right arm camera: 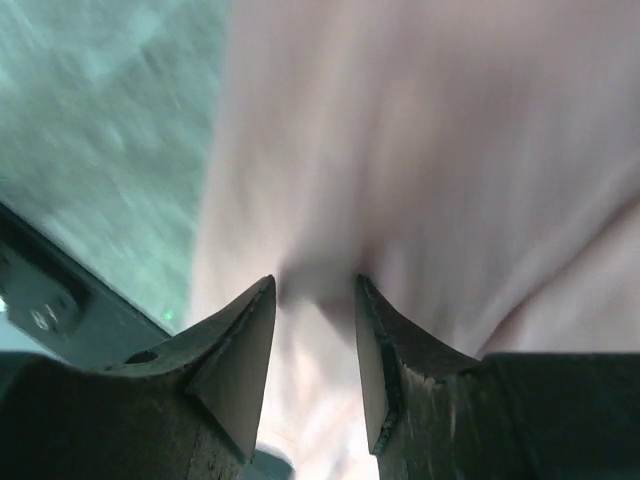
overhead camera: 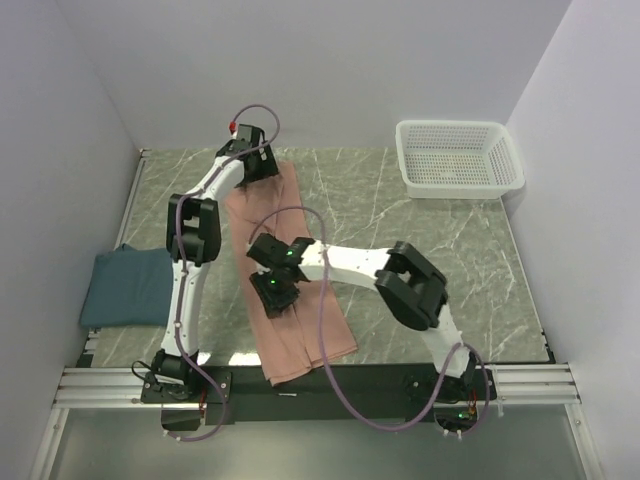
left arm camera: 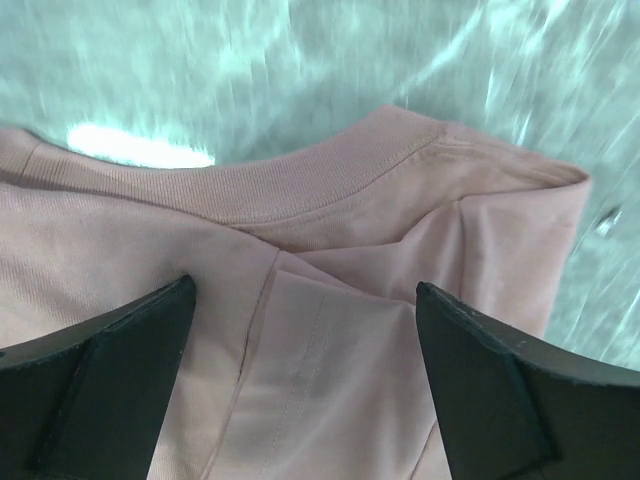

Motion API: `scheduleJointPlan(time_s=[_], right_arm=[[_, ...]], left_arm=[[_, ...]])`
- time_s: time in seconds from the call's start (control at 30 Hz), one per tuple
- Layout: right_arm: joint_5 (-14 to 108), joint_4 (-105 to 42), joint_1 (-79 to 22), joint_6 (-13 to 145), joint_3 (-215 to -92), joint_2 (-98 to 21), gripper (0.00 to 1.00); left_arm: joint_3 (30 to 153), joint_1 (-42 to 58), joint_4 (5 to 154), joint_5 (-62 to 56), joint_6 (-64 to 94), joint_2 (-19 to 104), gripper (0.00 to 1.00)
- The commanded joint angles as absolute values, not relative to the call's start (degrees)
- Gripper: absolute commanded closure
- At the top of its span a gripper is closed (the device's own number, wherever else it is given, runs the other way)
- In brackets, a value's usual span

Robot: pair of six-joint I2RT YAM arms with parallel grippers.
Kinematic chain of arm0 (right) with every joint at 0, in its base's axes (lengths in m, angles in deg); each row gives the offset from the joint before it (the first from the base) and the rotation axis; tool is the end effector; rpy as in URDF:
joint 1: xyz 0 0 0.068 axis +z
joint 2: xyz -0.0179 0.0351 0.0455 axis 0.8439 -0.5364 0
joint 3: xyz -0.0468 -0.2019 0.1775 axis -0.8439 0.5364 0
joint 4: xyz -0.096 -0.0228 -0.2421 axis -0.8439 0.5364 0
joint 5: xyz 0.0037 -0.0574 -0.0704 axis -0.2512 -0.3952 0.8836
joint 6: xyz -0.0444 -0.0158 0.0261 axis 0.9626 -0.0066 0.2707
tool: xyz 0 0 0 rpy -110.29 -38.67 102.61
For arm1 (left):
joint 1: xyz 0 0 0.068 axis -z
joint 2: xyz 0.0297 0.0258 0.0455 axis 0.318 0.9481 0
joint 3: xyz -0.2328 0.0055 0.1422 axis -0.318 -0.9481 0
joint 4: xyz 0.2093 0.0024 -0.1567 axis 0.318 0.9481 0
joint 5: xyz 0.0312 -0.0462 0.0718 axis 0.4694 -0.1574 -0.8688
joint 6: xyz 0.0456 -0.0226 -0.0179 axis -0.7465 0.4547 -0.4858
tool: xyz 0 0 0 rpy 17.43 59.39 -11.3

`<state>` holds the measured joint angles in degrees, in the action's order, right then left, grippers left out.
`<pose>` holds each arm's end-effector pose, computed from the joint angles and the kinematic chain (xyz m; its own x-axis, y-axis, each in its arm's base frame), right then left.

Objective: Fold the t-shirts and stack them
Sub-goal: Fold the tshirt

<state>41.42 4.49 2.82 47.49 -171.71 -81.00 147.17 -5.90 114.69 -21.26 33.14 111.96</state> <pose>0.2164 0.3971 0.1675 -0.7905 -0.5450 -0.2795 -0.6124 0.7014 0.3647 0.5451 -0.1159 0.1692 -0.7009 -0.3379 -0.6281 -0.2742 0.9406 -0.2001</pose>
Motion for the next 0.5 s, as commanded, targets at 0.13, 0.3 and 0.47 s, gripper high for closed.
scheduleJointPlan(time_s=[0.13, 0.3, 0.47], right_arm=[[48.8, 0.6, 0.5, 49.4, -156.0, -57.9, 0.54], [49.8, -0.2, -0.1, 47.7, -147.3, -50.6, 0.55], [49.8, -2.8, -0.3, 44.6, -140.0, -45.8, 0.55]], left_arm=[[134.6, -7.1, 101.3, -17.0, 33.6, 98.4, 0.01], [133.0, -7.0, 102.1, -18.6, 33.4, 91.1, 0.01], [128.9, -6.2, 104.4, -20.7, 34.5, 84.4, 0.0]])
